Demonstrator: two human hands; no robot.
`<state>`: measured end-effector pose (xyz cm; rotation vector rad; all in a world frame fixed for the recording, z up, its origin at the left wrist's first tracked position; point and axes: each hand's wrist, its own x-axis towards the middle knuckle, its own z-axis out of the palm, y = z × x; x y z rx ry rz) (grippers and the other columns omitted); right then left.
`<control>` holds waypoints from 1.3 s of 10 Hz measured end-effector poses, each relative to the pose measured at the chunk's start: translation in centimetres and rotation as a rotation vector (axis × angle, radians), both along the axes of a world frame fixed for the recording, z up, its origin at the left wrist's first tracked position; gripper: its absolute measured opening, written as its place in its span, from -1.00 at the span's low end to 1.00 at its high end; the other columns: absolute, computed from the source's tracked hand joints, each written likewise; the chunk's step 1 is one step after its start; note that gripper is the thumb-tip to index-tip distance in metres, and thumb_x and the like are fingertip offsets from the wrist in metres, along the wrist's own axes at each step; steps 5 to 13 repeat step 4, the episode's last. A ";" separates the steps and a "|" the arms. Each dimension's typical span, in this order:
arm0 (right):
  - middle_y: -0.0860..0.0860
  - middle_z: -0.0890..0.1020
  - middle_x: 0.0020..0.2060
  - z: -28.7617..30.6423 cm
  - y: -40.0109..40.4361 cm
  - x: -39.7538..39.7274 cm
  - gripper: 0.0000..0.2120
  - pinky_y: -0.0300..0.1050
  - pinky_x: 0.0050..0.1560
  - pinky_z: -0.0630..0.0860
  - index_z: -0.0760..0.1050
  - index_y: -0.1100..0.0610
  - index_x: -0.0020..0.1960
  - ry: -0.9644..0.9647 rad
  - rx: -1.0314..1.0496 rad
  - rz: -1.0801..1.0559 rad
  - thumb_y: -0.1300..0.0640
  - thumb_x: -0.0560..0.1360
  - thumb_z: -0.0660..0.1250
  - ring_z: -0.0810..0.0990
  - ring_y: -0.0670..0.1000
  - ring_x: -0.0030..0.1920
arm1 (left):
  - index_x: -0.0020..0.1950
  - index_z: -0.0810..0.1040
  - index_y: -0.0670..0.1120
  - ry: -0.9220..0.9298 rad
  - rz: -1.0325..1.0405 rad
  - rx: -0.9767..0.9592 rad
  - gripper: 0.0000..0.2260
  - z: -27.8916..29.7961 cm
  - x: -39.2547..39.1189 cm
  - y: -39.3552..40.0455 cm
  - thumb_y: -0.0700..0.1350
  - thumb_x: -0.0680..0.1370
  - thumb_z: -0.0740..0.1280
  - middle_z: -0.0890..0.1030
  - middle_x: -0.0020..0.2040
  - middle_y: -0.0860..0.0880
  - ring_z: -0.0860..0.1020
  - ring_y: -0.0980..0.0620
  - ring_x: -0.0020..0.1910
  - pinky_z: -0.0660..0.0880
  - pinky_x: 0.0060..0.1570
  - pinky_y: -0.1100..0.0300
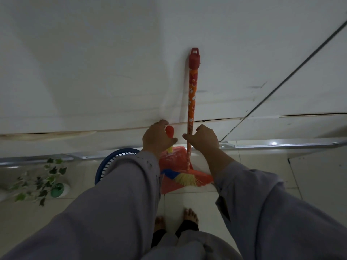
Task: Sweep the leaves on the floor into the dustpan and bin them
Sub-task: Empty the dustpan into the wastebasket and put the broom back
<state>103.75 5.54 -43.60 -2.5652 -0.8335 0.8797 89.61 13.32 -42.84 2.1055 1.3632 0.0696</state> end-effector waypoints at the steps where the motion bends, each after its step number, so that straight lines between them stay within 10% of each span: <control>1: -0.04 0.55 -0.36 0.8 -0.7 -0.7 -0.63 -0.26 -0.49 0.31 0.40 0.09 -0.15 0.011 -0.026 -0.022 -0.16 0.32 0.42 0.57 -0.06 -0.38 | 0.27 0.45 0.01 0.012 -0.021 0.010 -0.40 1.1 -1.0 -0.1 0.13 0.29 0.53 0.58 0.21 -0.01 0.54 -0.06 0.19 0.53 0.13 0.00; 13: -0.06 0.50 -0.54 6.8 -3.3 -2.8 -0.63 -0.30 -0.53 0.27 0.37 0.09 -0.39 -0.017 0.027 -0.129 -0.13 0.33 0.44 0.48 -0.12 -0.53 | 0.30 0.47 -0.02 0.008 -0.102 0.051 -0.44 7.0 -2.9 -0.8 0.09 0.35 0.50 0.57 0.25 -0.03 0.55 -0.07 0.20 0.52 0.10 0.06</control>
